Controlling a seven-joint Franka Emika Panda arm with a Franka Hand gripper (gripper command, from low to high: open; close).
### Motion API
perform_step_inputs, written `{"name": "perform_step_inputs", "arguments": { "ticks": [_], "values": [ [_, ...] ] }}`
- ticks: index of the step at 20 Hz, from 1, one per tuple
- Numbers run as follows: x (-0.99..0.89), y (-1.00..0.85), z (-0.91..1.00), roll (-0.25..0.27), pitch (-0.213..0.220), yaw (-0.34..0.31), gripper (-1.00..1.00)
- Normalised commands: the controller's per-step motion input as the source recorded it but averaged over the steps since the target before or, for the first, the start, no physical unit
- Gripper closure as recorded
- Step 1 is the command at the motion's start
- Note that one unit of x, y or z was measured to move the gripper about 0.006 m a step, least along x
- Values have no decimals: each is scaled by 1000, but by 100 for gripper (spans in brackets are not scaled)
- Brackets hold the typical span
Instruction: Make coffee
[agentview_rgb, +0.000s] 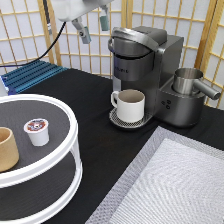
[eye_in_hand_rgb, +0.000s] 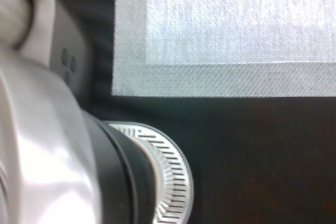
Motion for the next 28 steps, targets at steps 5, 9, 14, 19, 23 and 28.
{"name": "perform_step_inputs", "arguments": {
  "ticks": [5,9,14,19,23,28],
  "values": [
    [298,-436,0,137,61,0,-100],
    [40,-475,0,70,16,-14,-100],
    [354,186,18,12,55,19,-100],
    [443,293,54,25,105,76,-100],
    [265,173,202,41,126,36,-100],
    [341,398,599,10,165,38,-100]
  ]
}}
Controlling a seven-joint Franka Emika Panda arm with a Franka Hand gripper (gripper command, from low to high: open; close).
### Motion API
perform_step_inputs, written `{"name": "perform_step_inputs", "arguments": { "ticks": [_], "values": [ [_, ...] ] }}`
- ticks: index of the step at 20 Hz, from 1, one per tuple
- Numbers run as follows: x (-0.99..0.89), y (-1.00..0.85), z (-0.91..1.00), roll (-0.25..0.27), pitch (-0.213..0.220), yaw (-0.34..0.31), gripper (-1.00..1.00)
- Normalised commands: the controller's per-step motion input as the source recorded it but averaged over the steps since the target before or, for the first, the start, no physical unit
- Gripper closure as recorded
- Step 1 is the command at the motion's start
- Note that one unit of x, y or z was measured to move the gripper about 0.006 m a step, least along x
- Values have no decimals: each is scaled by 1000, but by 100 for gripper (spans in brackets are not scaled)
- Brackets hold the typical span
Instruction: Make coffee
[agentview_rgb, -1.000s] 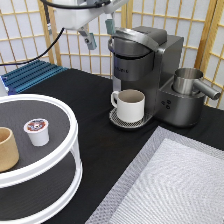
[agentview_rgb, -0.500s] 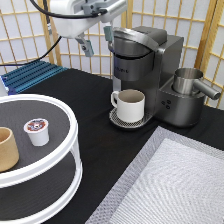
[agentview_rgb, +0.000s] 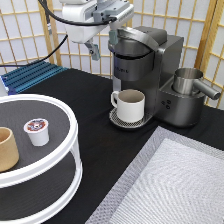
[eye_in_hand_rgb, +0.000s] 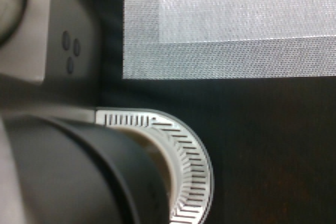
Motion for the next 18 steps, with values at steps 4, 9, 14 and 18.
{"name": "perform_step_inputs", "arguments": {
  "ticks": [4,9,14,18],
  "values": [
    [516,706,657,-22,208,47,-100],
    [630,713,629,-87,234,23,-100],
    [686,651,625,-105,237,9,-100],
    [731,627,479,-125,237,0,-100]
  ]
}}
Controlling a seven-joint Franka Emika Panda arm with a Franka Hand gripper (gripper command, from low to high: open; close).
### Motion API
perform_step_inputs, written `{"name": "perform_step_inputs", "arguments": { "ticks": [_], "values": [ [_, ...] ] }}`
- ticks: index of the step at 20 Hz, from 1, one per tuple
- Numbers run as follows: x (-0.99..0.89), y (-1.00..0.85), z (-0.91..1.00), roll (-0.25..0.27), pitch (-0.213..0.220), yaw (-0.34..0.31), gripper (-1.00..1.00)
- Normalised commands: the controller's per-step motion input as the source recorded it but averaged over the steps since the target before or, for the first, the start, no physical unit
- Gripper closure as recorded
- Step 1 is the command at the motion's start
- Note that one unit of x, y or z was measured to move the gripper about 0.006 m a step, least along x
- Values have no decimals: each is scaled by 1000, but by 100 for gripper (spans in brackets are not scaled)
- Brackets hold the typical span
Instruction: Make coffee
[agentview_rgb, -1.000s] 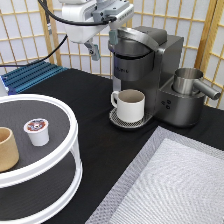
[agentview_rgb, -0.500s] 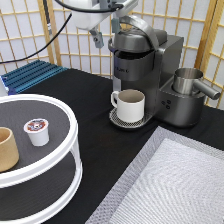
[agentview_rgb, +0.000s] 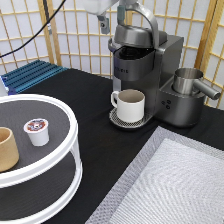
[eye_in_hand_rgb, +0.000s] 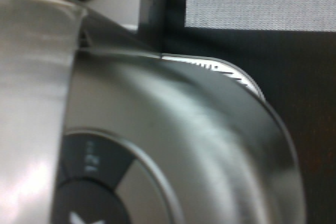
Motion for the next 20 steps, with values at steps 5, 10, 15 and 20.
{"name": "perform_step_inputs", "arguments": {
  "ticks": [5,10,15,20],
  "values": [
    [714,621,502,-182,164,0,-100],
    [556,654,370,-267,20,-24,-100],
    [442,727,266,-270,0,-38,-100],
    [470,717,173,-241,45,-22,-100]
  ]
}}
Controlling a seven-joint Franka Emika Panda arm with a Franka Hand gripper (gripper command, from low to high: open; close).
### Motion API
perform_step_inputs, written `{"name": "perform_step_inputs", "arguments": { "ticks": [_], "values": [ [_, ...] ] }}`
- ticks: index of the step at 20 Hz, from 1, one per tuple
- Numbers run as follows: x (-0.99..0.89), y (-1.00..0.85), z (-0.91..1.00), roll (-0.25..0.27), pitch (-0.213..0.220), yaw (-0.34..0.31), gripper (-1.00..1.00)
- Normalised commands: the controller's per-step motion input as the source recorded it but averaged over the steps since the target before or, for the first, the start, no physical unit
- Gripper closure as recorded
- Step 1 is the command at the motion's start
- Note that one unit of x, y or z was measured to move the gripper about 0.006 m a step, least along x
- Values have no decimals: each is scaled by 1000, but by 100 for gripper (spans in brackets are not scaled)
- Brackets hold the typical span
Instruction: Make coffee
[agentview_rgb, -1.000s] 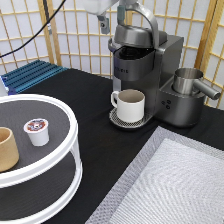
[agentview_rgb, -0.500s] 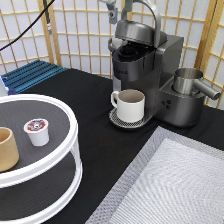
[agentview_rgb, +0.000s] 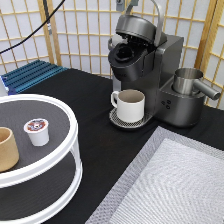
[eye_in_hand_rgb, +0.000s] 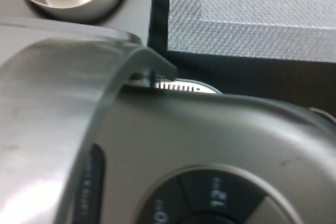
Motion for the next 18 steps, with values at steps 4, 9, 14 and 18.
{"name": "perform_step_inputs", "arguments": {
  "ticks": [4,9,14,18],
  "values": [
    [589,668,181,-212,95,-3,-100],
    [447,237,408,-145,112,-13,-100],
    [-15,-809,473,62,63,-25,-100],
    [-81,-1000,265,135,48,0,-100]
  ]
}}
